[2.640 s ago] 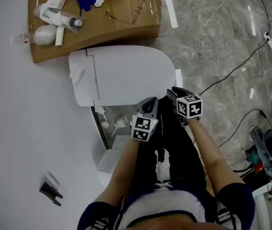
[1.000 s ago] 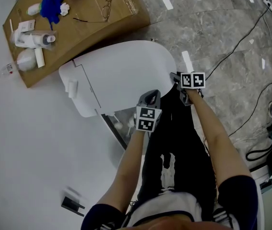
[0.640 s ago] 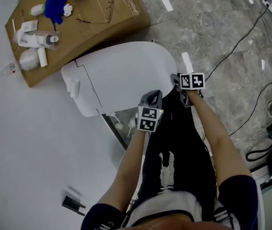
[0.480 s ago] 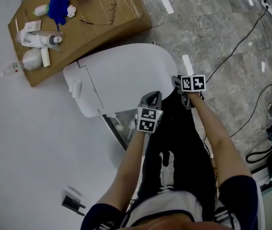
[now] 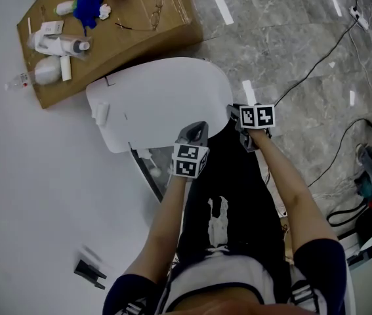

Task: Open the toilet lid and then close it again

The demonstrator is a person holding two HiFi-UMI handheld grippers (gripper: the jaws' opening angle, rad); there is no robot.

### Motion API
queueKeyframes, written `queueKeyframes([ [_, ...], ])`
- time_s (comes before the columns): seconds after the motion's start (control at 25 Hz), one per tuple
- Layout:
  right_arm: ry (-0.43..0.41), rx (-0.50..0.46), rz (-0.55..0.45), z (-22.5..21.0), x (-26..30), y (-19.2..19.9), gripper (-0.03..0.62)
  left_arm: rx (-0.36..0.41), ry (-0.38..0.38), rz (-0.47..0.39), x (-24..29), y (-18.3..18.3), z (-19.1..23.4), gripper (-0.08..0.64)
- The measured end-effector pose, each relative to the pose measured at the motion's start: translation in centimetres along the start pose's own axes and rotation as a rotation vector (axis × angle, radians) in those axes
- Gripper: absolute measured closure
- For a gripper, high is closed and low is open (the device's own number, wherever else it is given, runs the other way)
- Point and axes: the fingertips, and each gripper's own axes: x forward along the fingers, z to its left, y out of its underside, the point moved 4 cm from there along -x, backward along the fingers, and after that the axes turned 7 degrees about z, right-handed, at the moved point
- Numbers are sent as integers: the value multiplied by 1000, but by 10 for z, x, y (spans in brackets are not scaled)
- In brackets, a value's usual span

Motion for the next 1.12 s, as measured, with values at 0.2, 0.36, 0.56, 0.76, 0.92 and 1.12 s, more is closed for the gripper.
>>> queueKeyframes([
  [0.2,-34,-17,-17,26,-23,4,529,11,6,-19,-18,-5,-12,554],
  [0.36,-68,-26,-37,44,-35,5,535,27,-8,-25,-26,-7,-14,554],
  [0.56,-116,-45,-57,65,-50,7,541,41,-22,-32,-41,-12,-21,554],
  [0.76,-162,-74,-62,90,-67,8,548,50,-32,-53,-59,-14,-27,554],
  [0.92,-197,-99,-67,115,-79,10,549,49,-46,-84,-81,-20,-26,554],
  [1.12,-212,-134,-54,137,-89,10,552,52,-69,-111,-111,-25,-17,554],
])
